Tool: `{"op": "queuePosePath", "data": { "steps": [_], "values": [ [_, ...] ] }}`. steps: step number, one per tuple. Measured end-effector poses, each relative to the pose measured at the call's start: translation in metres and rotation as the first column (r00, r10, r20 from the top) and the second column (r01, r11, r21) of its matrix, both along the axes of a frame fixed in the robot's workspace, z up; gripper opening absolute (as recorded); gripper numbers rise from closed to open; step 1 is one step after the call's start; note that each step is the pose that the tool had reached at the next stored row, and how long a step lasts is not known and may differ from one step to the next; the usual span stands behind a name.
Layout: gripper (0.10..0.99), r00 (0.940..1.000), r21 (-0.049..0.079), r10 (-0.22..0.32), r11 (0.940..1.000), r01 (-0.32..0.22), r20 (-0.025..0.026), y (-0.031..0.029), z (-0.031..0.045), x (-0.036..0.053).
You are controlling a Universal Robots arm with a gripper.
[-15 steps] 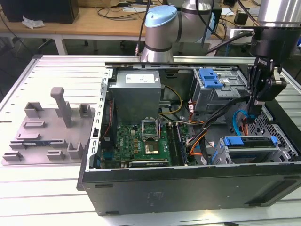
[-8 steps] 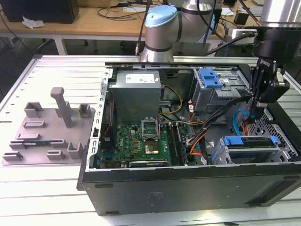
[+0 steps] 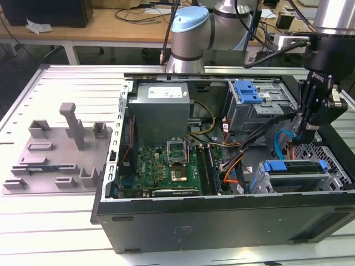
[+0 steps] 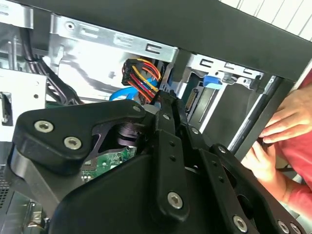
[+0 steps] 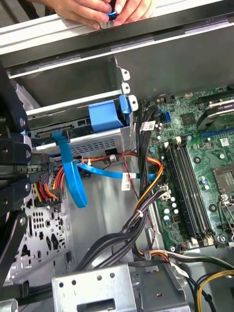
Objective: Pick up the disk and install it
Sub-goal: 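Insert the first disk wire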
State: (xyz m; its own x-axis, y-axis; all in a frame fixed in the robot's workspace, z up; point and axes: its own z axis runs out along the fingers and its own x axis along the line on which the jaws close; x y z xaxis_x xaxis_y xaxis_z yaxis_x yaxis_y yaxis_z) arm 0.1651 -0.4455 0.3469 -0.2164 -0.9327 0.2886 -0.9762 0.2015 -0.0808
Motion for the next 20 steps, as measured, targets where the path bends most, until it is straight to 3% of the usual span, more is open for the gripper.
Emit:
{"op": "queuePosePath", "data": {
  "steps": [5,7,13,20],
  "values": [
    [0.169,1.0,0.006,-0.002,1.0,0.002,0.0,-0.0119,0.0001,-0.0003],
    [0.169,1.0,0.017,-0.001,0.9998,0.001,0.0001,-0.0177,0.001,-0.0024],
    [0.169,1.0,0.044,0.003,0.999,-0.003,0.001,-0.0252,0.0076,-0.0064],
    [0.169,0.9997,0.046,0.026,0.9986,-0.026,0.0019,-0.0347,0.0087,-0.0097]
  ]
}}
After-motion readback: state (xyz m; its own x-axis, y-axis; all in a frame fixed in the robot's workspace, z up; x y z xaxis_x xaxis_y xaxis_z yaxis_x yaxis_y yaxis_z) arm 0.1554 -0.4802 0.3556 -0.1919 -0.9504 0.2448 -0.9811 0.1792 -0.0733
